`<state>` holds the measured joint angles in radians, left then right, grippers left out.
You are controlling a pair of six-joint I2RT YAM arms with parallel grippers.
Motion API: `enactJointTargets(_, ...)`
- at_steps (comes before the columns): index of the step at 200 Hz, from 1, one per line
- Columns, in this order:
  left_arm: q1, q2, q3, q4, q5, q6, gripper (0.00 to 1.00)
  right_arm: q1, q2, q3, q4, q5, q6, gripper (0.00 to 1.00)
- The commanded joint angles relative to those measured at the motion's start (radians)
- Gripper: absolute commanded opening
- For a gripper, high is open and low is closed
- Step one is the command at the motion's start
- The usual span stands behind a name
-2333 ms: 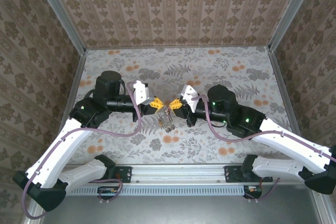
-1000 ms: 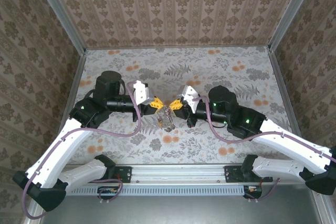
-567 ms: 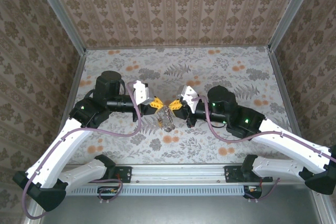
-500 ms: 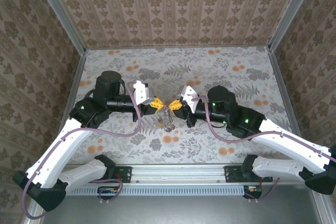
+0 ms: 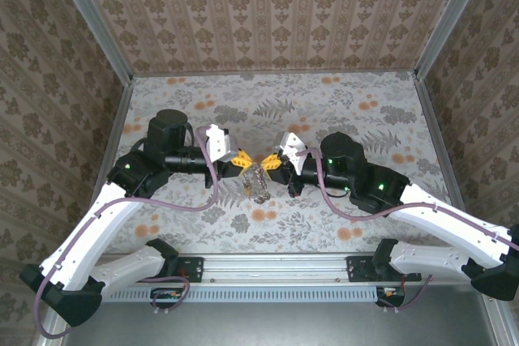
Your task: Put the keys on the keyring
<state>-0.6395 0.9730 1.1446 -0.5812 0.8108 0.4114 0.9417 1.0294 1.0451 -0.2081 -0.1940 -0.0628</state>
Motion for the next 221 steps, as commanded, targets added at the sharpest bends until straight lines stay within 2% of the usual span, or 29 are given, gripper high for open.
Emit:
enactJointTargets(1, 0.004, -0.022, -0.003, 0.039, 0.019, -0.022, 0.00, 0.010, -0.015, -0.010, 0.011, -0.003, 0.021, 0.00)
enactJointTargets(221, 0.008, -0.029, -0.006, 0.039, 0.019, -0.023, 0.00, 0.023, -0.034, -0.025, 0.012, 0.029, 0.032, 0.00)
